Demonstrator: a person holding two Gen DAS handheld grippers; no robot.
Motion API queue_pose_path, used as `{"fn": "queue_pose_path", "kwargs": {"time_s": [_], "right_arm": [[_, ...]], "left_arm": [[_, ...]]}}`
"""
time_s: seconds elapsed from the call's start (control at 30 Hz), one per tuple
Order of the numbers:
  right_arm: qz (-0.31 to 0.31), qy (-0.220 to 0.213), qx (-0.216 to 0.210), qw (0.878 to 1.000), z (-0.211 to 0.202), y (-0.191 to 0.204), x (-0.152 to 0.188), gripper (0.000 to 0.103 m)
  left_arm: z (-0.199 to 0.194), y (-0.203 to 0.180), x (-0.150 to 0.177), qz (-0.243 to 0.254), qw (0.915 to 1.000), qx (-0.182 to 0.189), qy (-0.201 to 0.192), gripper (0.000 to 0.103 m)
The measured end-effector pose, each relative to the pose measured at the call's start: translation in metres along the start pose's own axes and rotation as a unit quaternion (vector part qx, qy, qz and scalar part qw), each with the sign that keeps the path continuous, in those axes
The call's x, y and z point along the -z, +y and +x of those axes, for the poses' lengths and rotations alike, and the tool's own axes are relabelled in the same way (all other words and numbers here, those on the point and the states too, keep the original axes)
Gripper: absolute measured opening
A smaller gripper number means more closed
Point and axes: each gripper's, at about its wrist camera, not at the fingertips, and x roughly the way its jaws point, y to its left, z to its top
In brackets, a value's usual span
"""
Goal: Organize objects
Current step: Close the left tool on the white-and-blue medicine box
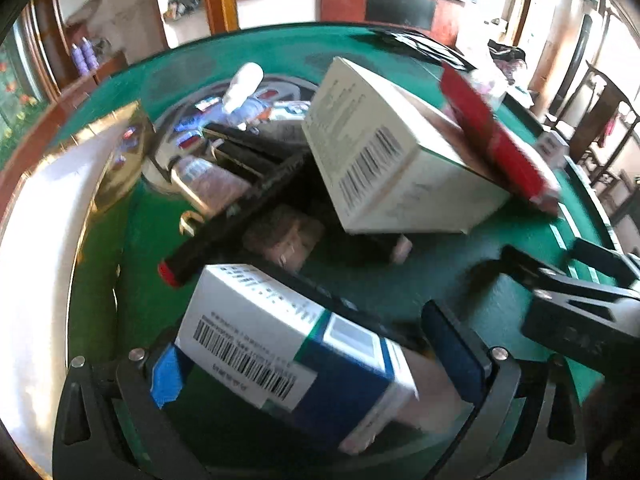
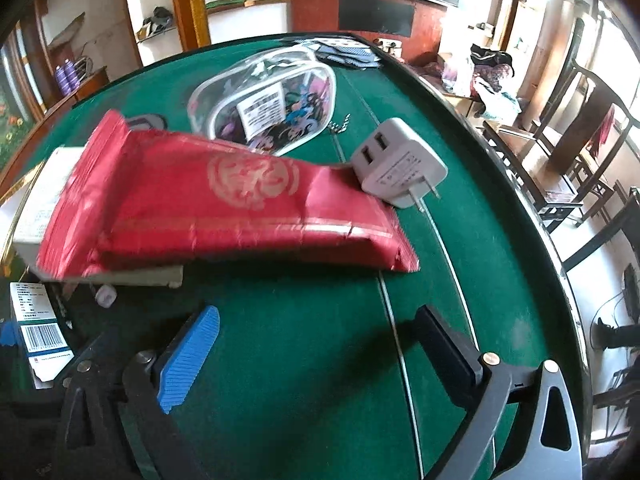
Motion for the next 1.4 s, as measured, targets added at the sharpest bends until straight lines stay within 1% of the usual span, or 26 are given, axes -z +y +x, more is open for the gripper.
{"fn": "queue_pose_path", "kwargs": {"time_s": [0.07,0.1,0.17,0.23,0.3,0.33,0.37,0.4,0.43,0.47,0.5,0.53,0.57,0.6,0.67,0.7,0.8,0.9,0.93,1.03,1.07,1.17,1.2,1.27,1.37,1.4], "right_arm": [[-0.003,0.018,-0.001,1.0,-0.001,-0.002,0.001,0.099],[-0.001,0.022,0.002,1.0,-0.004,-0.004,0.005,0.1],[0.004,0.005,0.003,1.0,-0.018,-0.012,0.011,0.099],[0.013,-0.034,0.019,0.999,-0.042,-0.024,0.015,0.1],[0.019,-0.067,0.025,0.997,-0.066,-0.032,0.011,0.1],[0.02,-0.092,0.023,0.995,-0.084,-0.034,0.007,0.1],[0.021,-0.134,0.014,0.991,-0.108,-0.036,0.004,0.1],[0.025,-0.17,0.005,0.985,-0.127,-0.038,0.002,0.1],[0.034,-0.22,-0.022,0.975,-0.151,-0.04,0.004,0.1],[0.043,-0.245,-0.057,0.967,-0.162,-0.043,0.005,0.1],[0.05,-0.25,-0.093,0.962,-0.167,-0.041,0.004,0.1],[0.05,-0.228,-0.12,0.965,-0.165,-0.04,-0.002,0.1],[0.043,-0.178,-0.116,0.976,-0.15,-0.035,-0.006,0.1],[0.039,-0.164,-0.103,0.98,-0.139,-0.033,-0.008,0.1],[0.034,-0.161,-0.082,0.983,-0.125,-0.026,0.0,0.1],[0.031,-0.153,-0.083,0.984,-0.119,-0.025,0.004,0.1],[0.029,-0.126,-0.111,0.985,-0.103,-0.022,0.019,0.1],[0.029,-0.122,-0.117,0.985,-0.101,-0.021,0.019,0.1],[0.03,-0.12,-0.118,0.985,-0.097,-0.021,0.018,0.1],[0.029,-0.118,-0.12,0.985,-0.096,-0.023,0.023,0.1],[0.029,-0.118,-0.12,0.985,-0.096,-0.025,0.024,0.1],[0.031,-0.114,-0.121,0.985,-0.096,-0.028,0.026,0.1],[0.031,-0.113,-0.123,0.985,-0.095,-0.028,0.027,0.1],[0.03,-0.113,-0.122,0.986,-0.094,-0.029,0.029,0.1],[0.028,-0.11,-0.121,0.986,-0.092,-0.027,0.031,0.1],[0.027,-0.109,-0.122,0.986,-0.092,-0.026,0.031,0.1]], "left_arm": [[-0.015,0.005,0.002,-0.004,0.9996,0.026,-0.009,0.103],[-0.028,0.009,0.002,-0.005,0.9991,0.034,-0.025,0.103],[-0.048,0.018,0.0,-0.004,0.9981,0.032,-0.053,0.103],[-0.061,0.029,-0.006,-0.01,0.9971,0.028,-0.069,0.103],[-0.068,0.04,-0.012,-0.025,0.9959,0.034,-0.081,0.103],[-0.071,0.044,-0.017,-0.029,0.9953,0.038,-0.085,0.103],[-0.072,0.046,-0.02,-0.03,0.9946,0.041,-0.09,0.103],[-0.072,0.047,-0.022,-0.029,0.9945,0.04,-0.093,0.103],[-0.072,0.047,-0.021,-0.028,0.9943,0.039,-0.095,0.103],[-0.072,0.048,-0.021,-0.027,0.9942,0.04,-0.096,0.103],[-0.07,0.048,-0.021,-0.024,0.9942,0.043,-0.095,0.103],[-0.071,0.049,-0.016,-0.022,0.9946,0.044,-0.091,0.103],[-0.068,0.049,-0.014,-0.022,0.9954,0.042,-0.084,0.103],[-0.063,0.049,-0.01,-0.026,0.9968,0.036,-0.067,0.103],[-0.055,0.05,-0.001,-0.043,0.9976,0.035,-0.042,0.103],[-0.052,0.051,0.004,-0.059,0.9972,0.028,-0.036,0.103],[-0.043,0.052,0.011,-0.109,0.9936,0.006,-0.029,0.103],[-0.032,0.043,0.012,-0.136,0.9906,-0.003,-0.017,0.103],[-0.028,0.036,0.011,-0.132,0.9912,-0.004,-0.013,0.103],[-0.026,0.017,0.012,-0.115,0.9929,-0.007,-0.03,0.103],[-0.024,0.011,0.012,-0.107,0.9939,-0.008,-0.028,0.103],[-0.007,-0.002,0.016,-0.077,0.9969,0.003,0.016,0.102],[-0.009,-0.009,0.019,-0.049,0.9987,-0.016,0.005,0.103],[-0.009,-0.013,0.022,-0.03,0.9993,-0.023,0.007,0.103],[-0.014,-0.007,0.024,-0.036,0.9993,-0.008,0.003,0.101],[-0.018,-0.003,0.025,-0.044,0.9991,-0.002,0.0,0.098]]}}
